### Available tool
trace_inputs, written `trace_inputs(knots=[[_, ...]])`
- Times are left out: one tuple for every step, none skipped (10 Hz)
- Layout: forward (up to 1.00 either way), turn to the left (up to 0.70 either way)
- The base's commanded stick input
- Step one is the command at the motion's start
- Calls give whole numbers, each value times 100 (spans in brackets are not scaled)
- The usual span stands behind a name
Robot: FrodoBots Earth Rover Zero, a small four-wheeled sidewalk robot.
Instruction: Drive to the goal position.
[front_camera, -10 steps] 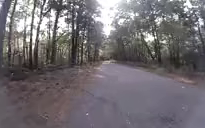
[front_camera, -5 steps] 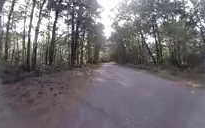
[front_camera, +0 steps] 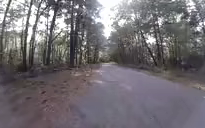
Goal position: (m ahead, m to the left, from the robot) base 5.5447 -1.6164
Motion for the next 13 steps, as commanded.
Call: trace_inputs(knots=[[70, 0], [70, 0], [70, 0], [70, 0], [70, 0], [70, 0], [70, 0], [70, 0], [70, 0], [70, 0], [70, 0], [70, 0], [70, 0]])
